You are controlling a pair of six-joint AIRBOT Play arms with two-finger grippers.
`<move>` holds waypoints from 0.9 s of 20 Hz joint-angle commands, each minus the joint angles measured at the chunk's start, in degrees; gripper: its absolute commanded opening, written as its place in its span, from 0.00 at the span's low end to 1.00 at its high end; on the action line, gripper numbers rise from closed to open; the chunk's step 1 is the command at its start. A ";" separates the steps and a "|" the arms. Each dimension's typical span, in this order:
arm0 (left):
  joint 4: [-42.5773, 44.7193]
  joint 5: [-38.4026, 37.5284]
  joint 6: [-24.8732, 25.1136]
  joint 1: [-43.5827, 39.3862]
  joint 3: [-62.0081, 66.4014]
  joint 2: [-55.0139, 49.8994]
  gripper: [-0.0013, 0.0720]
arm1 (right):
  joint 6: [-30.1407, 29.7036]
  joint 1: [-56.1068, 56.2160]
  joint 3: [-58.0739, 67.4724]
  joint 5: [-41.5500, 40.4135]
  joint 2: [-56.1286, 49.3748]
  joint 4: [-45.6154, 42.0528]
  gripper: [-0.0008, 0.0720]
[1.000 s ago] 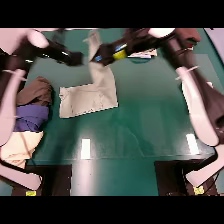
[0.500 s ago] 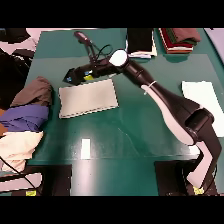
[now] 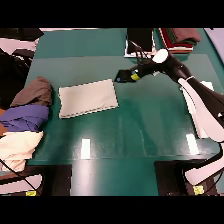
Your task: Fold the shirts.
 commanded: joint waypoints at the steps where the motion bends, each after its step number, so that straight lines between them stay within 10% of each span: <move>1: 0.00 0.37 0.15 -2.05 -0.02 -0.02 0.05 | 0.90 -4.11 -5.84 0.66 -2.69 6.03 0.81; 10: 0.02 0.07 0.13 -2.21 -0.59 -0.61 0.05 | -1.60 4.20 1.29 -2.36 -16.96 19.10 0.81; 12: -0.13 -0.09 0.13 -2.21 -0.59 -0.61 0.05 | -1.60 5.79 6.84 -2.82 -19.63 18.82 0.64; 15: -0.13 -0.09 0.13 -2.23 -0.59 -0.61 0.05 | -2.01 7.43 13.44 -3.93 -21.75 14.19 0.04; 18: 0.07 0.17 0.11 -3.41 -0.59 -0.59 0.05 | 1.40 6.47 17.07 -3.82 -19.17 4.98 0.04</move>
